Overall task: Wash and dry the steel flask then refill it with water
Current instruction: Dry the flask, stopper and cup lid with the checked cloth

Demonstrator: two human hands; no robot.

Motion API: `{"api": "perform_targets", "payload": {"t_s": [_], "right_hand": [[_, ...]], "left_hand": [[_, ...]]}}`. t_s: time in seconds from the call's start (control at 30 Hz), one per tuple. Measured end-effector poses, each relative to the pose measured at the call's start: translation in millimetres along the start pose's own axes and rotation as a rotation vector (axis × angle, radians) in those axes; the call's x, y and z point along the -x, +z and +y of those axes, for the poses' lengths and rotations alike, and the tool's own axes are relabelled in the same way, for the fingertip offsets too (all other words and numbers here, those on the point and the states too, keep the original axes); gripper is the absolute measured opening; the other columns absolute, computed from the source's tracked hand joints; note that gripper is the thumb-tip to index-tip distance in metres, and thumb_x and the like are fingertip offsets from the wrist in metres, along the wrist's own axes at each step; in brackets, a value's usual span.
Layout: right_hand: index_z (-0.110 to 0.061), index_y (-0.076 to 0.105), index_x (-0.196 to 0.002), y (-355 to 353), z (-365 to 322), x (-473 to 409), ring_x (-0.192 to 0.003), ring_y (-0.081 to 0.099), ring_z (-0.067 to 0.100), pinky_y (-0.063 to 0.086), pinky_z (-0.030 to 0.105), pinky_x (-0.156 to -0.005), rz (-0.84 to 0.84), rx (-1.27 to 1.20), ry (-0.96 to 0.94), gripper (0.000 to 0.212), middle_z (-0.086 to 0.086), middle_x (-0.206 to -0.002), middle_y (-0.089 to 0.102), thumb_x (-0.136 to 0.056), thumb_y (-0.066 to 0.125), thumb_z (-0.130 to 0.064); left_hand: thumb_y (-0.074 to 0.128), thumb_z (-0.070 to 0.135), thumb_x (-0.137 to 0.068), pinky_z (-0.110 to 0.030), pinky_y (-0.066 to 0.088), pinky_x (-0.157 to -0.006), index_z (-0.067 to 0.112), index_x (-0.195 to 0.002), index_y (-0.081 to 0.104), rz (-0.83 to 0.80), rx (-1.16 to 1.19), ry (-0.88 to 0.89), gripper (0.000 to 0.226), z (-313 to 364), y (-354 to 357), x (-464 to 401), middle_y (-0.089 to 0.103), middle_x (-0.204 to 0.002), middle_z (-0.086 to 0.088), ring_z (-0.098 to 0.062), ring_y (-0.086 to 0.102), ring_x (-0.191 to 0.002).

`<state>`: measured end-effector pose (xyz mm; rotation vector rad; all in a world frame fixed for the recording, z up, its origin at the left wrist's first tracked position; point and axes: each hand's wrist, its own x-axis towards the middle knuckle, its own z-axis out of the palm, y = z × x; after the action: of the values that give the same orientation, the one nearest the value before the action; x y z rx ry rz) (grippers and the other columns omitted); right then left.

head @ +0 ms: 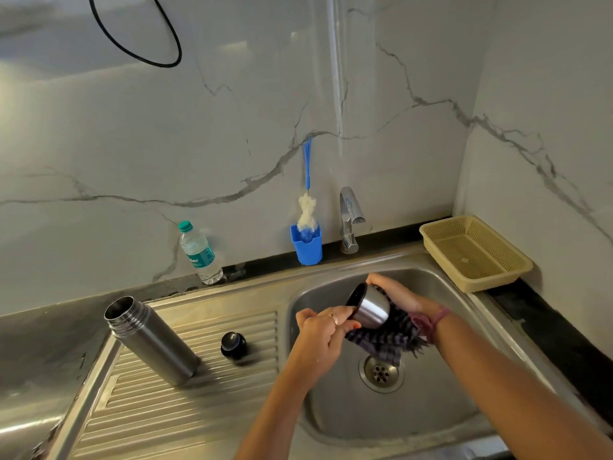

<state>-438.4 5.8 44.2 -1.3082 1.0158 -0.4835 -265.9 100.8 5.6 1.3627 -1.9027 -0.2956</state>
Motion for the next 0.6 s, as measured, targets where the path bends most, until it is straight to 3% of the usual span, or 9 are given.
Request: {"api": "perform_targets", "payload": {"t_s": [0.1,0.2,0.27,0.33,0.4,0.47,0.6], "right_hand": [[-0.013,0.044,-0.071,7.3,6.1,-1.1,-0.065,0.041,0.010,0.041,0.012,-0.055,0.103,-0.035,-0.033,0.030,0.004,-0.074,0.044,-0.100,0.034,-0.012],[-0.012,0.045,-0.073,14.0,9.4,1.9,-0.069,0.041,0.009,0.039,0.007,-0.053,0.149,0.019,-0.047,0.029,0.003,-0.077,0.045,-0.100,0.035,-0.009],[-0.014,0.047,-0.077,18.7,11.7,5.3,-0.071,0.044,0.008,0.040,0.009,-0.055,0.141,0.075,-0.031,0.027,0.001,-0.081,0.048,-0.101,0.035,-0.012],[-0.014,0.051,-0.082,24.2,14.3,8.9,-0.074,0.048,0.009,0.042,0.013,-0.058,0.099,0.068,0.020,0.024,0.002,-0.085,0.051,-0.101,0.037,-0.016],[-0.012,0.052,-0.087,30.8,17.1,12.1,-0.074,0.051,0.012,0.043,0.020,-0.063,0.058,-0.060,0.075,0.020,0.003,-0.083,0.053,-0.100,0.039,-0.020],[-0.014,0.051,-0.080,35.9,20.6,14.3,-0.065,0.049,0.013,0.044,0.025,-0.060,0.076,-0.305,0.146,0.022,0.003,-0.070,0.049,-0.098,0.040,-0.022],[-0.017,0.047,-0.068,44.7,30.8,9.9,-0.051,0.048,0.015,0.041,0.030,-0.060,0.151,-0.643,0.212,0.027,0.001,-0.056,0.046,-0.093,0.046,-0.025]], "left_hand": [[0.056,0.026,-0.094,-0.038,0.045,-0.100,0.033,-0.117,0.063,0.071,0.133,-0.009,0.025,2.1,0.4,2.2,0.050,-0.130,0.023,0.003,0.050,-0.121],[0.065,0.018,-0.091,-0.012,0.036,-0.107,0.018,-0.101,0.065,0.107,0.288,-0.019,0.010,-1.0,-5.1,6.8,0.033,-0.149,0.003,0.008,0.031,-0.137],[0.064,0.026,-0.091,-0.020,0.040,-0.107,0.014,-0.115,0.064,0.021,0.541,-0.177,0.027,-0.9,-10.3,11.2,0.035,-0.153,0.009,0.002,0.034,-0.139],[0.059,0.026,-0.093,-0.028,0.050,-0.098,0.012,-0.134,0.054,0.025,0.860,-0.355,0.044,-0.2,-11.0,17.2,0.058,-0.137,0.005,-0.012,0.054,-0.127],[0.057,0.019,-0.097,-0.028,0.055,-0.084,0.009,-0.123,0.063,0.182,1.149,-0.497,0.028,3.0,-11.5,21.7,0.071,-0.111,-0.007,-0.021,0.065,-0.103],[0.055,0.014,-0.093,-0.029,0.059,-0.076,0.006,-0.110,0.068,0.361,1.394,-0.636,0.023,2.7,-13.4,28.3,0.072,-0.102,-0.012,-0.022,0.068,-0.091],[0.061,0.013,-0.086,-0.035,0.057,-0.088,0.007,-0.113,0.059,0.558,1.526,-0.767,0.028,-9.3,-19.5,45.3,0.071,-0.107,-0.014,-0.025,0.070,-0.097]]}}
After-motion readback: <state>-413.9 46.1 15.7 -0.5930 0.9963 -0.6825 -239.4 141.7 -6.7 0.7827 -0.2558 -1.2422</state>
